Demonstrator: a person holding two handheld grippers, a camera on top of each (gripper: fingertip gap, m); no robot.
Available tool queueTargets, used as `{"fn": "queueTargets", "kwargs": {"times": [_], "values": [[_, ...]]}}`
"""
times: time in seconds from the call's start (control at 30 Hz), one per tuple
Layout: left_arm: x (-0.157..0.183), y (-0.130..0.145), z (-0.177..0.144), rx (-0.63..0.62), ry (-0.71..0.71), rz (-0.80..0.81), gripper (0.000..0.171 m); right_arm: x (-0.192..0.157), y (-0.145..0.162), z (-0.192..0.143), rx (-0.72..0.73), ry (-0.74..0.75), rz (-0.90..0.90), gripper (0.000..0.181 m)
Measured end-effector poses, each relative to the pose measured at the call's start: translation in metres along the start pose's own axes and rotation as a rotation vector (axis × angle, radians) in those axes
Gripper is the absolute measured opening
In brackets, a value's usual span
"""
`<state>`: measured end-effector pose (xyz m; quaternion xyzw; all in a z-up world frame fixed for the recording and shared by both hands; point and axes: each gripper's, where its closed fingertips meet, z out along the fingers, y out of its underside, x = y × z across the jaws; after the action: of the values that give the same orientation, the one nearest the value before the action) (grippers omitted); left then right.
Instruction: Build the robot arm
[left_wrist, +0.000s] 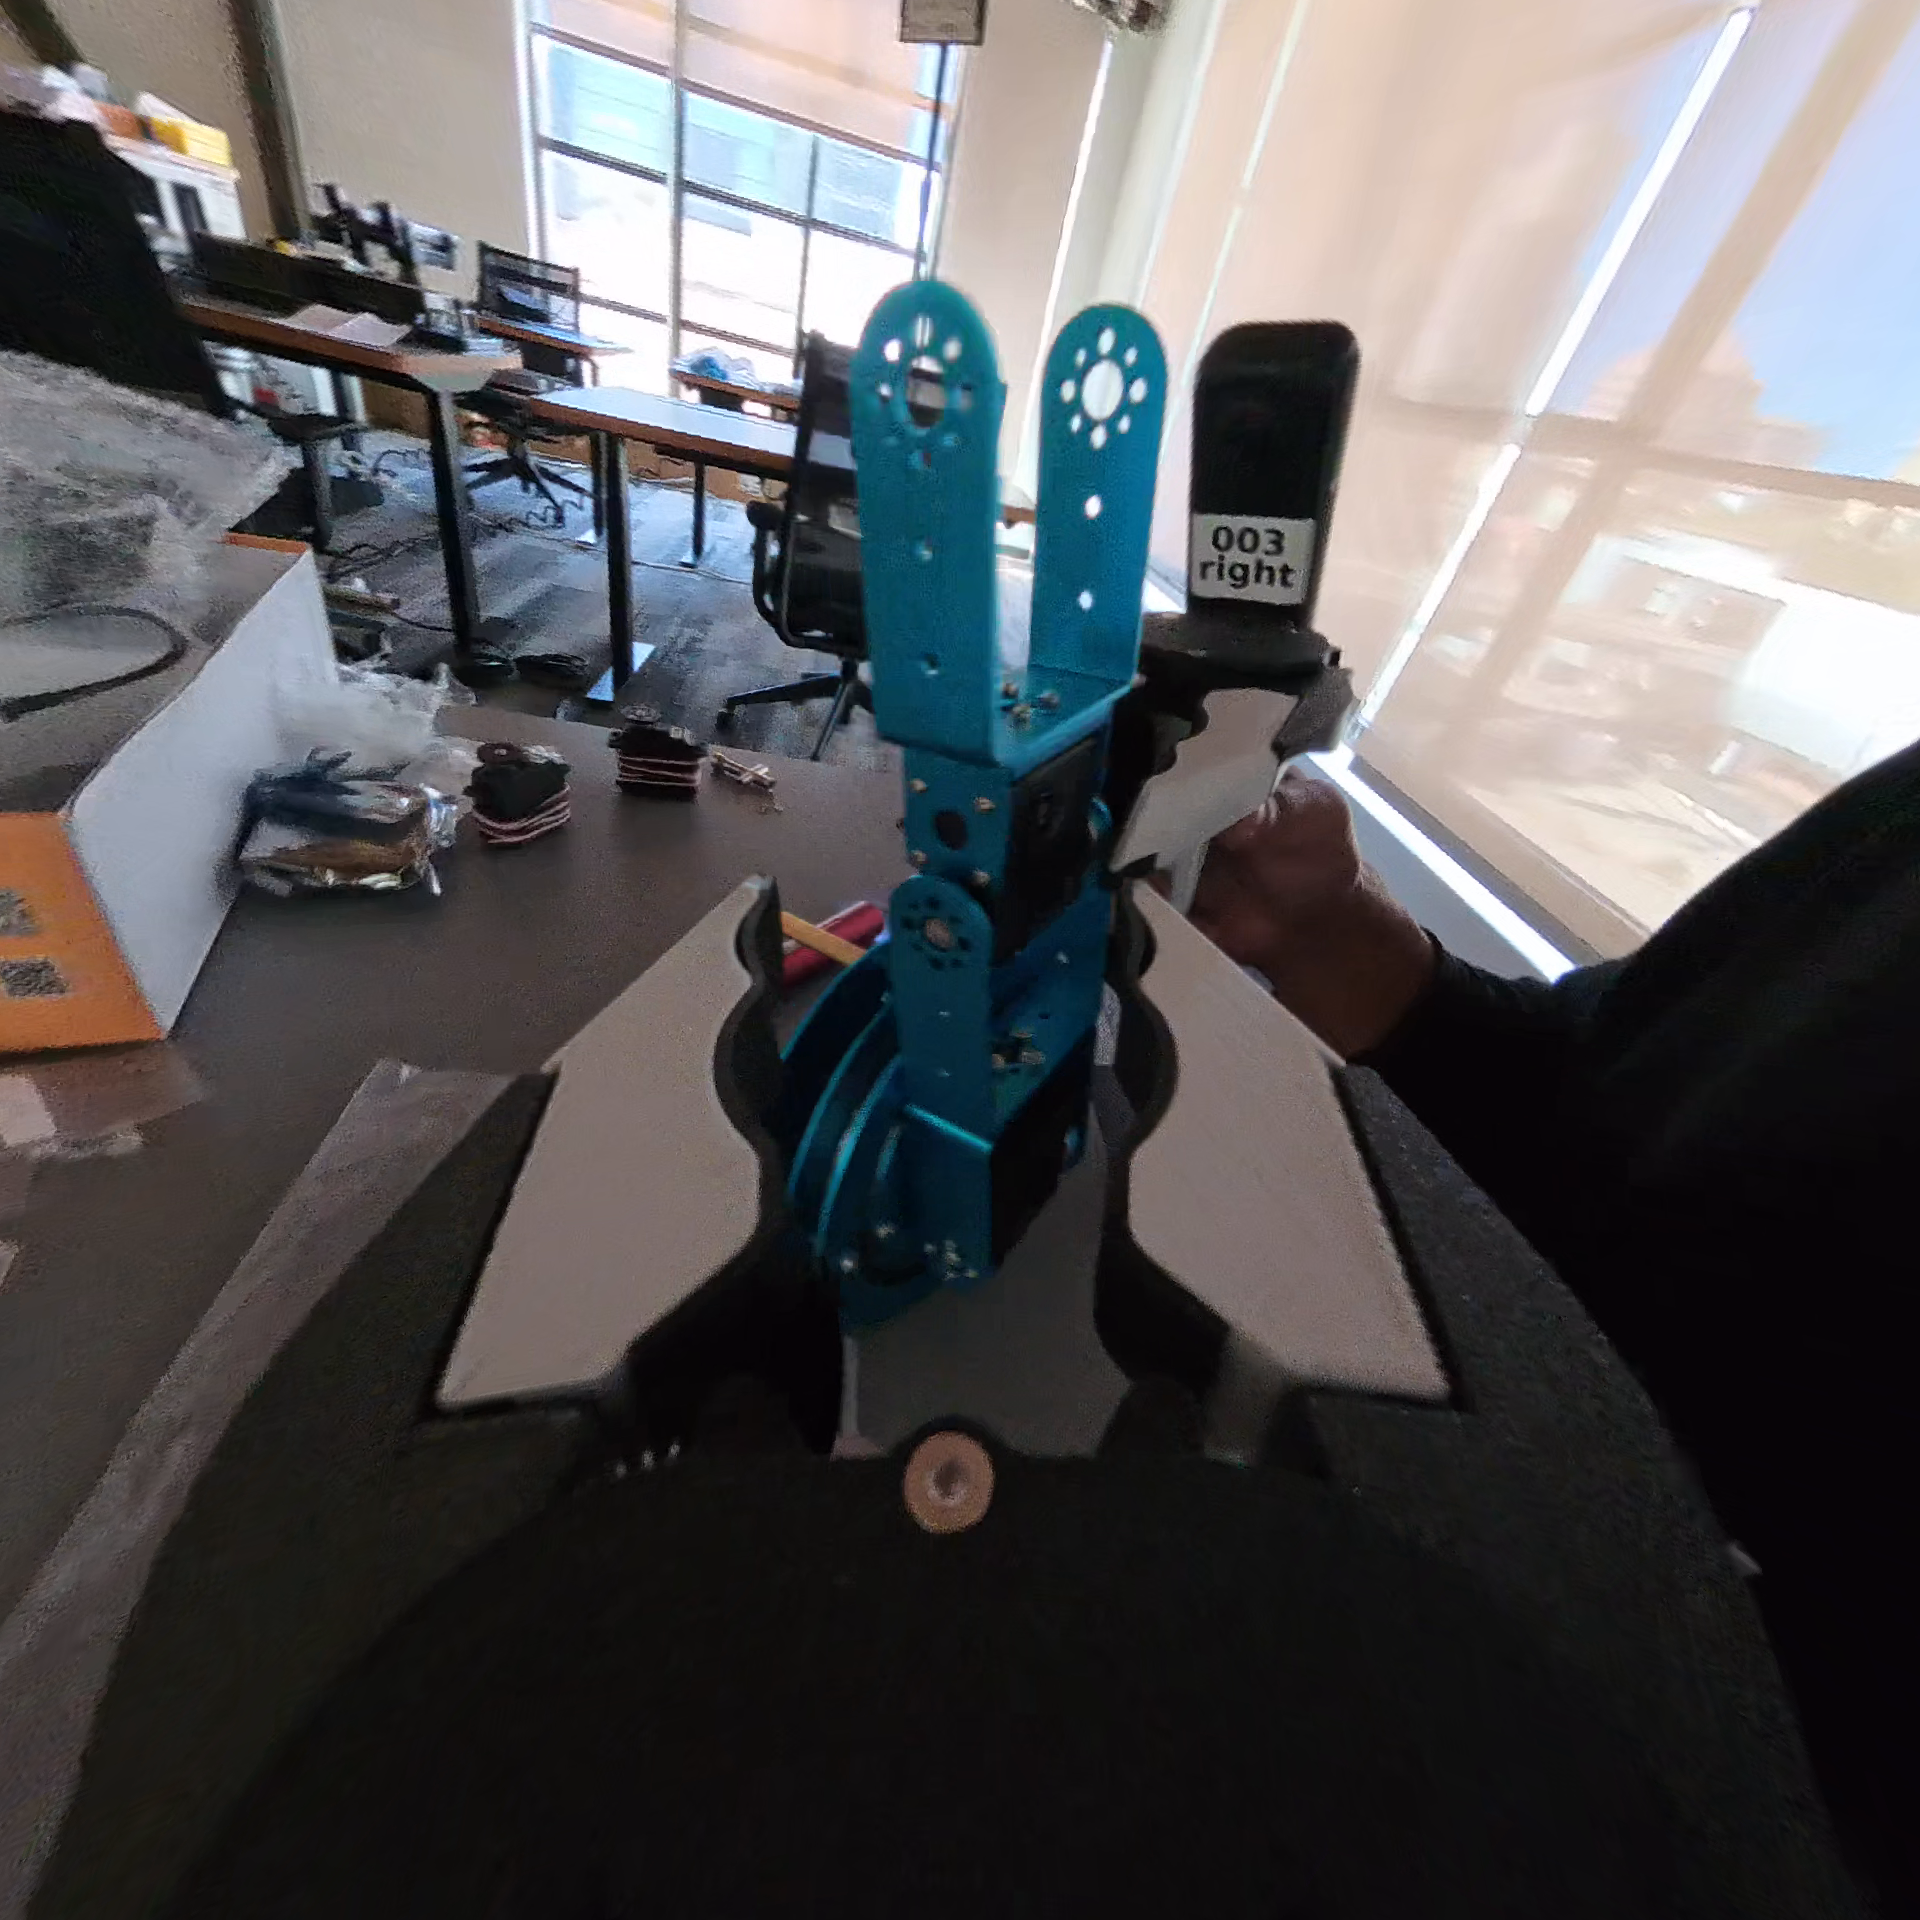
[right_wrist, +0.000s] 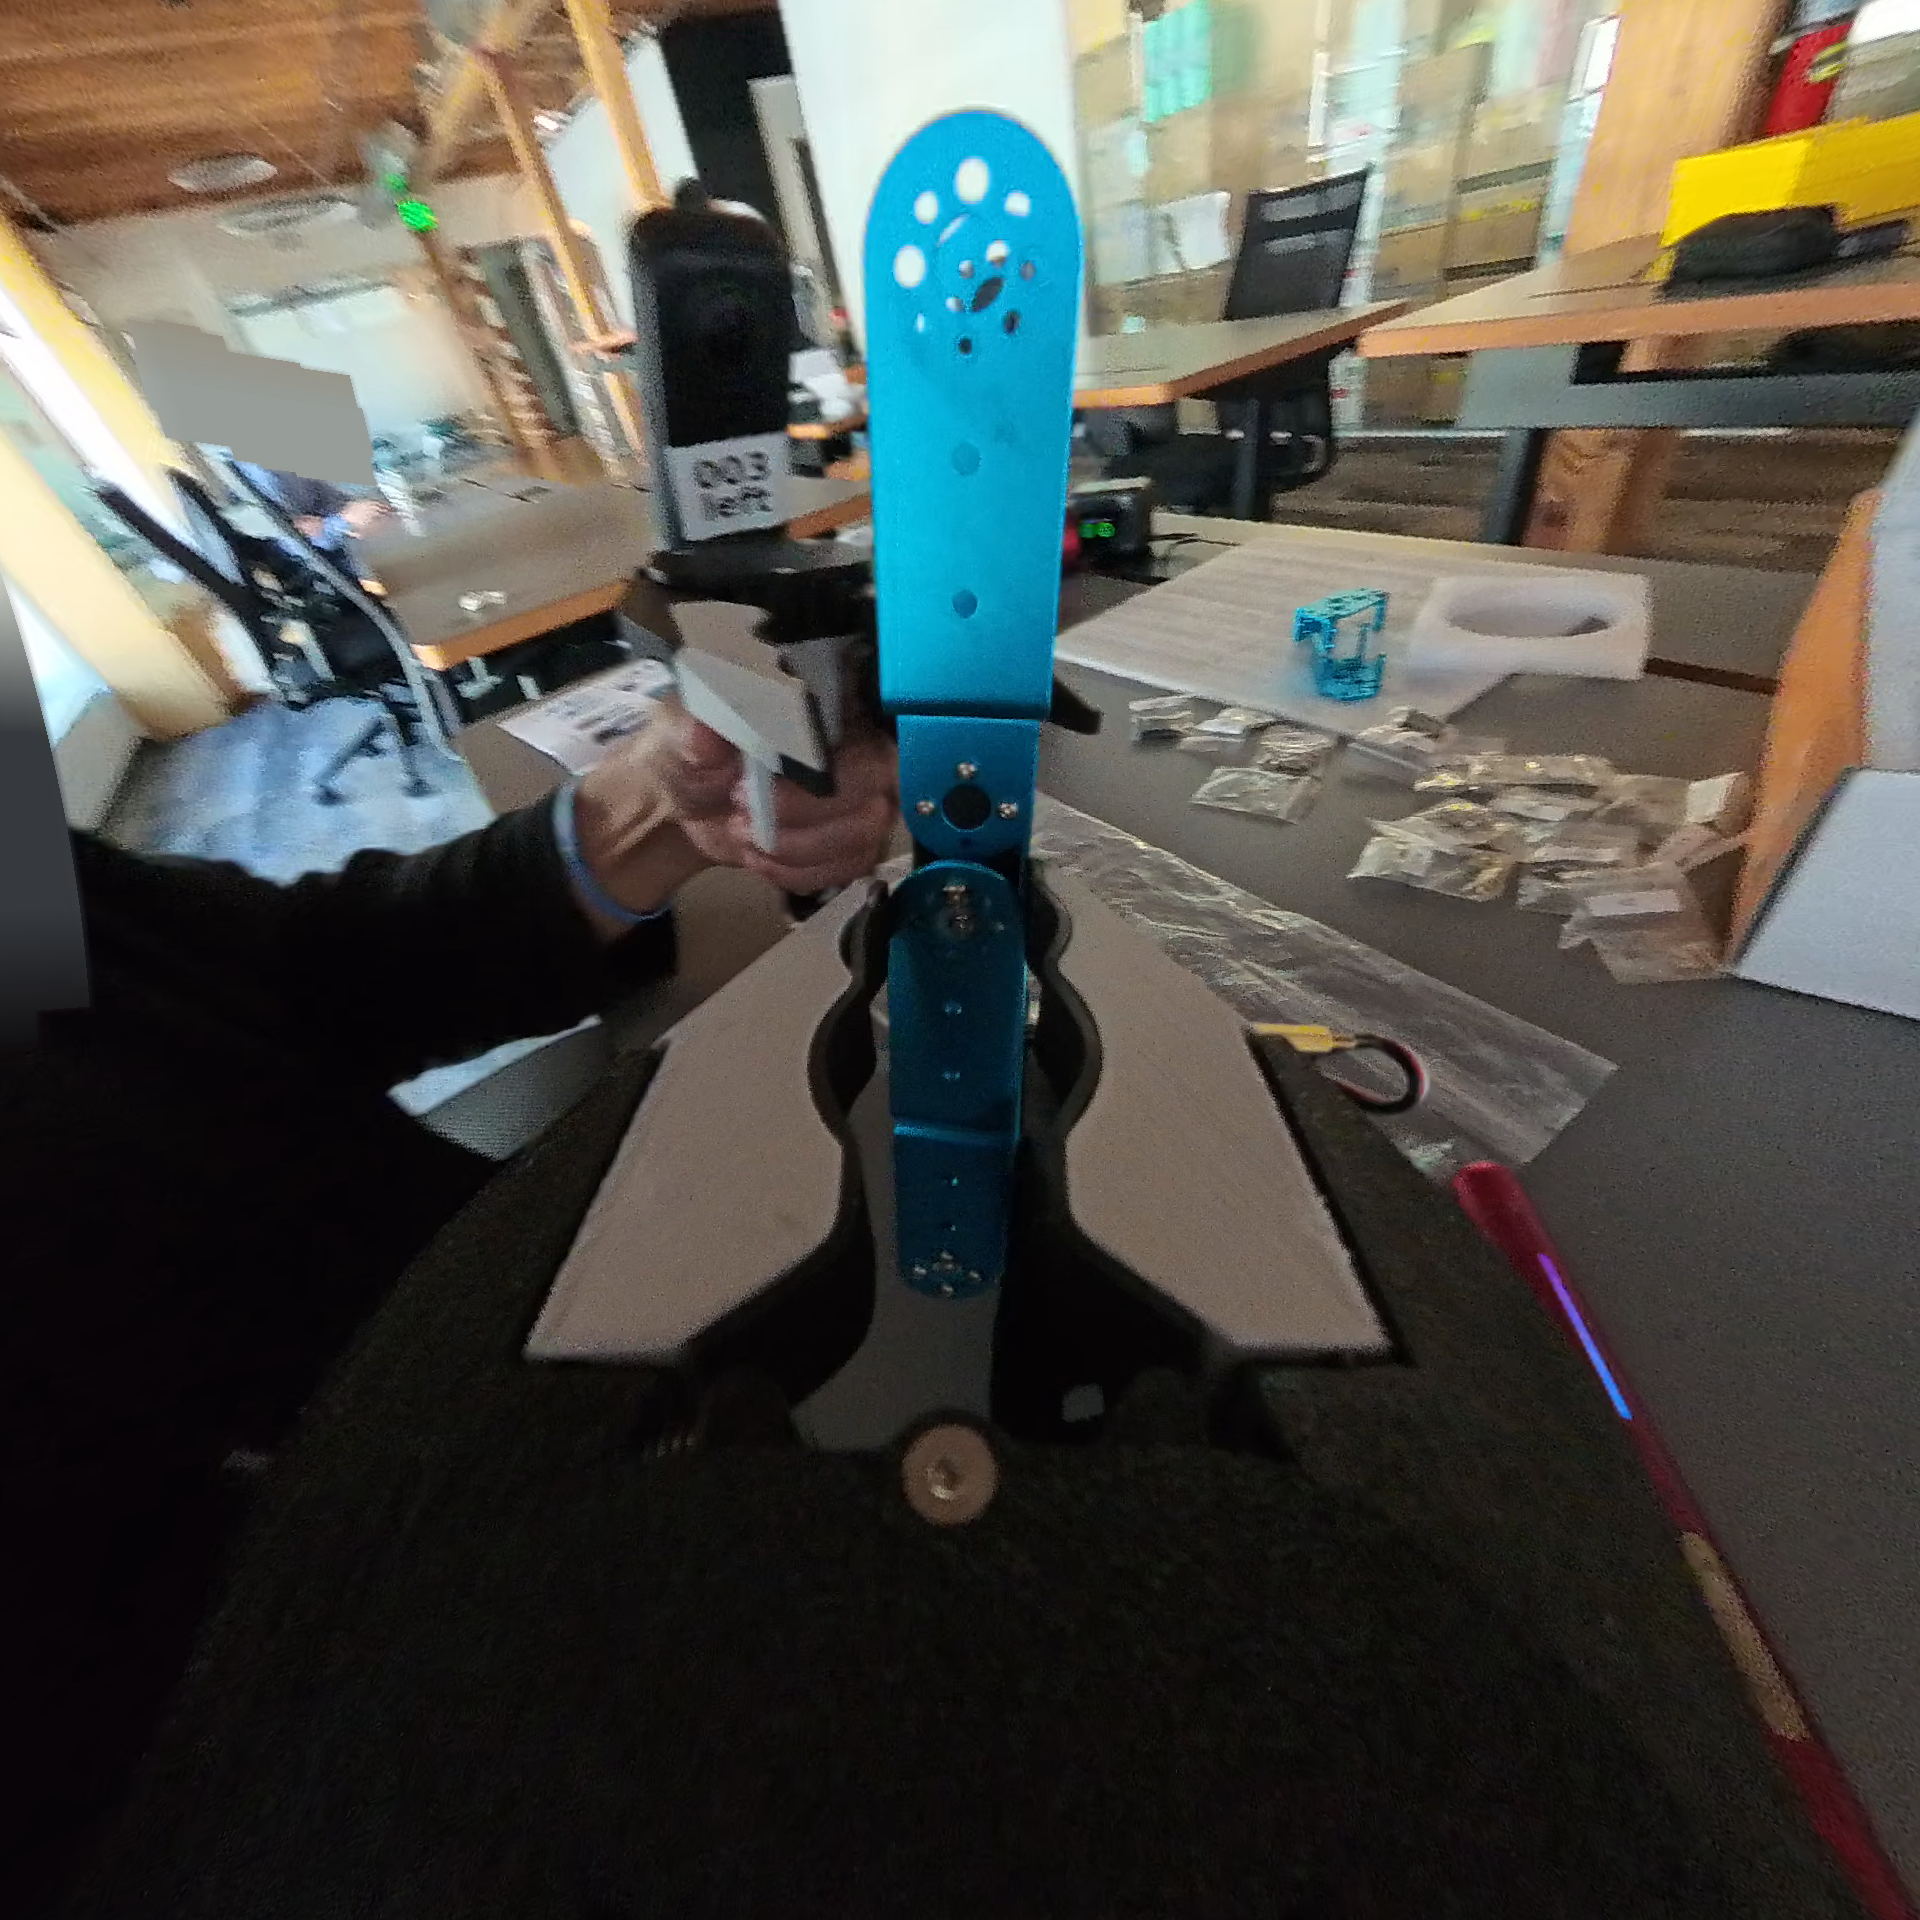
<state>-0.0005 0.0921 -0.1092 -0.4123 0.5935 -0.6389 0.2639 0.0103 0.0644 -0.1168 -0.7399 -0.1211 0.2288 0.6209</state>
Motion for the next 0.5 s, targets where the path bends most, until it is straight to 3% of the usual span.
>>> {"fn": "queueTargets", "kwargs": {"times": [0.13, 0.23, 0.4, 0.5], "values": [[0.015, 0.012, 0.028, -0.091, 0.174, 0.042, 0.053, 0.002, 0.001, -0.011, 0.021, -0.104, 0.032, 0.025], [0.017, 0.022, 0.044, -0.157, 0.218, 0.094, 0.03, 0.003, 0.001, -0.014, 0.021, -0.134, 0.031, 0.025], [0.019, 0.018, 0.045, -0.182, 0.212, 0.089, 0.025, 0.003, -0.004, -0.015, -0.004, -0.198, 0.014, 0.024], [0.021, -0.005, 0.031, -0.161, 0.194, 0.096, 0.021, -0.005, -0.028, -0.005, -0.018, -0.289, -0.021, 0.024]]}}
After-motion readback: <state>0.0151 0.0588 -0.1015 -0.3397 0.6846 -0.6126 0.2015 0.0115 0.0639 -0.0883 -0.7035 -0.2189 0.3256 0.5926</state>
